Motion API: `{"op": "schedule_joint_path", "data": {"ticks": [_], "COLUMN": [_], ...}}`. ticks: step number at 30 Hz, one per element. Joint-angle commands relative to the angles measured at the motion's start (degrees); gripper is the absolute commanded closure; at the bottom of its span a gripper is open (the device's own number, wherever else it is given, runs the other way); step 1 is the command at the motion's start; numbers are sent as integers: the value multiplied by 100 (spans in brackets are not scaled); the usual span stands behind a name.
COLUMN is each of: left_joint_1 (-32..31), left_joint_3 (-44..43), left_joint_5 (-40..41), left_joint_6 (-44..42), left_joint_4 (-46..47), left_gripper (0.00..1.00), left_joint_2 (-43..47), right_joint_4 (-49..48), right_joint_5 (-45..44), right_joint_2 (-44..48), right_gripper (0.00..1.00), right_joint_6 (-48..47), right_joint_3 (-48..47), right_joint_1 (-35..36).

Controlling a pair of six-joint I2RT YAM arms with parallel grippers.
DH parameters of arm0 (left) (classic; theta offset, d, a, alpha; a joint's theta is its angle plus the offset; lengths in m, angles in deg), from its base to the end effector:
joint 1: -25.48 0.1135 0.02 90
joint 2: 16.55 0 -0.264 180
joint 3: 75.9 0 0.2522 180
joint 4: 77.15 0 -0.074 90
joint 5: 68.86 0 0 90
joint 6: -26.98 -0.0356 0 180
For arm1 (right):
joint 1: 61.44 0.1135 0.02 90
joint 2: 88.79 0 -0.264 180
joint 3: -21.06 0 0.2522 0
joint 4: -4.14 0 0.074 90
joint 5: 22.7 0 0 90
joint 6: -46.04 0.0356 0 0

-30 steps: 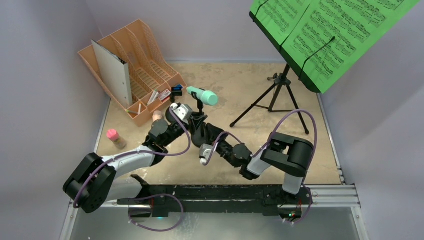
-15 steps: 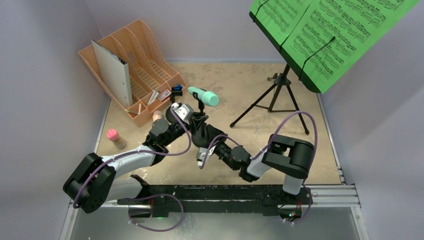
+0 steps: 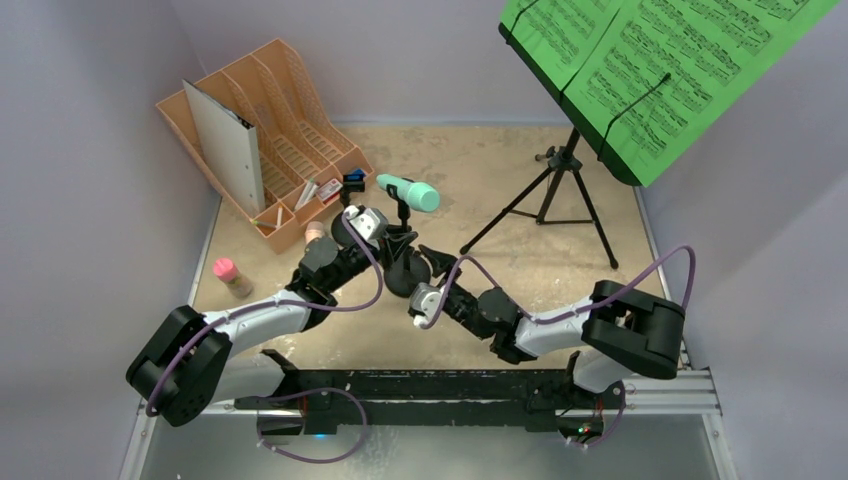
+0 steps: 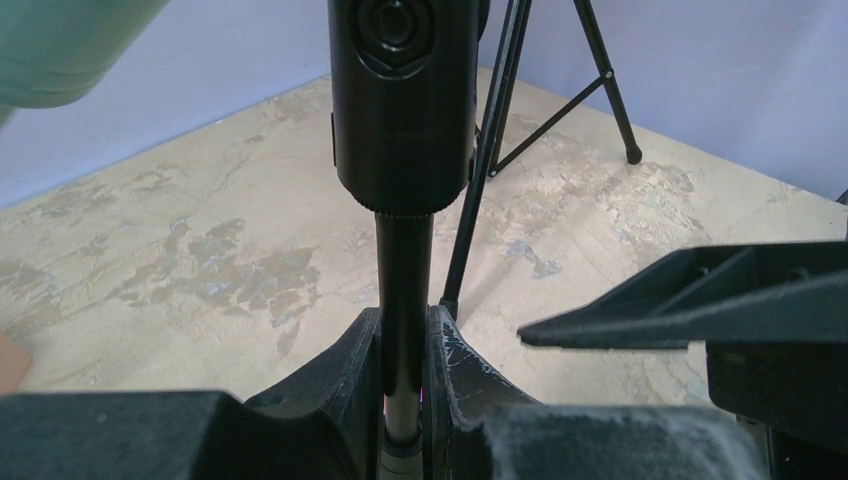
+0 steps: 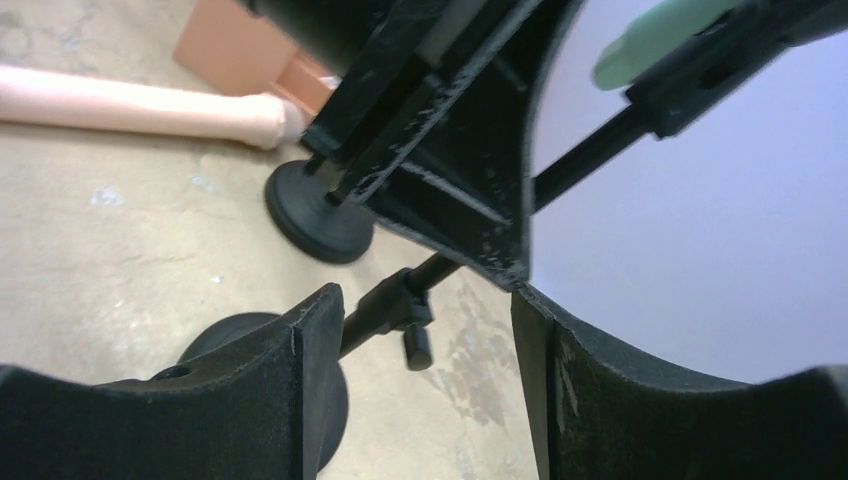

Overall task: Pack up the instrument practice props
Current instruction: Unscrew the knob on the microphone stand.

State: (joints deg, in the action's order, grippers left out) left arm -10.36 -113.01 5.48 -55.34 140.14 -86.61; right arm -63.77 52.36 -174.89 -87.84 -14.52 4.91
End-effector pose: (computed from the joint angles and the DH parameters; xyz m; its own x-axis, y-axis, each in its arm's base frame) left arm 0.1967 -0.1539 0.2327 -0.0437 -0.1272 -0.9909 0.7832 0.6115 -0.1130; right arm 0.1150 0.2398 0.2146 0.6315 -0.2275 -0.7413 -0.4837 0.6316 -0.6059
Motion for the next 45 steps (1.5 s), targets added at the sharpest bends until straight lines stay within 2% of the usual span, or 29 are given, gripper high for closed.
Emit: {"op": "schedule_joint_path", "data": {"ticks": [1, 4, 13, 22, 31, 35, 38, 42, 45], "left_joint_1": [-46, -40, -46, -42, -46, -45, -46, -45, -42], "left_joint_3": [-140, -143, -156, -156, -187, -228, -235, -248, -252], "left_joint_5": [-232, -244, -275, -288, -269, -170, -140, -131, -104], "left_joint_6": [-34, -30, -21, -21, -21, -28, -38, -39, -55], "left_joint_4": [-235, -236, -236, -236, -278, -375, -410, -435, -463], "left_gripper": [100, 100, 100, 100, 100, 100, 100, 100, 100], "left_joint_2": [-28, -16, -30, -18, -40, -56, -63, -69, -65], "right_joint_4": [615, 841, 483, 665, 472, -226, -1188, -2951, -3556], "right_joint_5": [335, 327, 79, 38, -480, -894, -1220, -1607, -1745], "right_joint_2": [139, 156, -121, -495, -796, -1195, -1785, -2786, -3145], "right_gripper": [35, 38, 54, 65, 86, 100, 100, 100, 100], "right_joint_6": [336, 258, -287, -757, -1496, -2132, -2841, -4033, -4231], "right_joint_3": [-98, -189, -259, -566, -552, -418, -261, -206, -260], "right_joint_1": [-40, -98, -274, -381, -377, -340, -240, -85, 10]}}
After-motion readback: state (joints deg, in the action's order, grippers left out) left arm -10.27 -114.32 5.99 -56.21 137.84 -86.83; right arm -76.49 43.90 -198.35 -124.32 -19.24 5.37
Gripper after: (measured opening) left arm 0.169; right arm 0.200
